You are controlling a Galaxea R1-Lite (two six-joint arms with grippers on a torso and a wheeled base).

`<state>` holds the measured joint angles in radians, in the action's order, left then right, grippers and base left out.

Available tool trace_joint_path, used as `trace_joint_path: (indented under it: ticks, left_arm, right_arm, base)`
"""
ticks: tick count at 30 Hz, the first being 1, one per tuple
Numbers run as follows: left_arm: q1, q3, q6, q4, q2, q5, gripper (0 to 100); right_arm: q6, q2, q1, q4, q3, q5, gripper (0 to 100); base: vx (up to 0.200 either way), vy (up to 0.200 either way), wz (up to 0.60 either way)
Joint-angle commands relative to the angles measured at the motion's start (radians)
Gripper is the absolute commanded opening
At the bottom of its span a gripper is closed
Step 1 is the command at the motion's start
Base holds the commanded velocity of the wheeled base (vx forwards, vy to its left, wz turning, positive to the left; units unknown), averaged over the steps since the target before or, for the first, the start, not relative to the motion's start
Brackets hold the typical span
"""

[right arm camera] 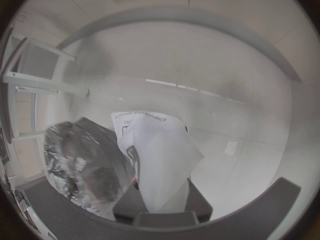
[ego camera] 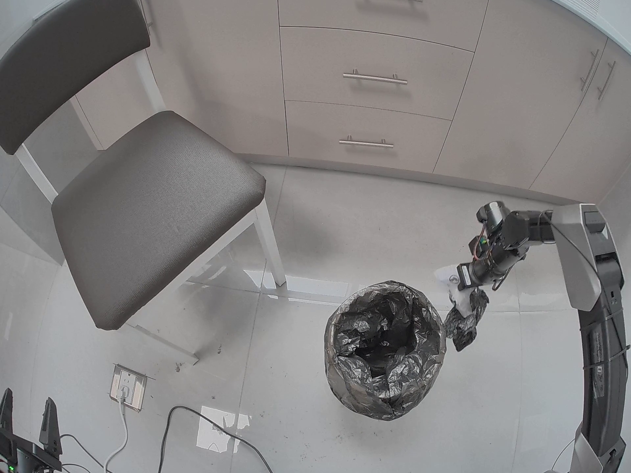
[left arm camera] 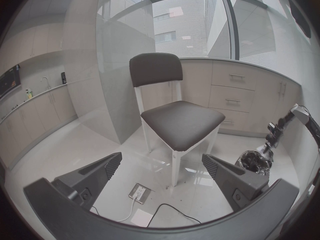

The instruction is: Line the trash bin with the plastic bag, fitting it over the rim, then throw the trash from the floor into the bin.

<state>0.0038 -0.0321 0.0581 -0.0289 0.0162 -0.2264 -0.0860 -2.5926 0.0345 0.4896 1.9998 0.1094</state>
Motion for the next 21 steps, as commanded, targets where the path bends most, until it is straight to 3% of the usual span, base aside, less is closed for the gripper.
trace_joint_path:
  ticks: [1, 7, 8, 13, 21]
  left_arm:
    - [-0.002, -0.002, 0.022, -0.003, -0.013, 0.061, 100]
    - [-0.002, -0.002, 0.051, -0.003, -0.013, 0.064, 100]
    - [-0.001, 0.0, 0.045, -0.002, -0.013, 0.064, 100]
    - [-0.002, 0.0, 0.043, 0.0, -0.016, 0.065, 100]
    - [-0.001, 0.0, 0.019, -0.006, 0.001, 0.157, 100]
  right_arm:
    - [0.0, 0.238, 0.007, 0.003, 0.0, 0.006, 0]
    - [-0.006, 0.377, 0.008, 0.034, 0.0, 0.023, 0]
    - [-0.018, 0.471, 0.021, 0.106, 0.0, 0.064, 0]
    - [-0.034, 0.577, 0.07, 0.185, 0.0, 0.064, 0]
    - [-0.024, 0.64, 0.213, 0.188, -0.058, -0.007, 0]
  base:
    - [0.0, 0.0, 0.0]
    - [0.0, 0.0, 0.0]
    - [0.0, 0.0, 0.0]
    - [0.0, 0.0, 0.0]
    - [0.0, 0.0, 0.0]
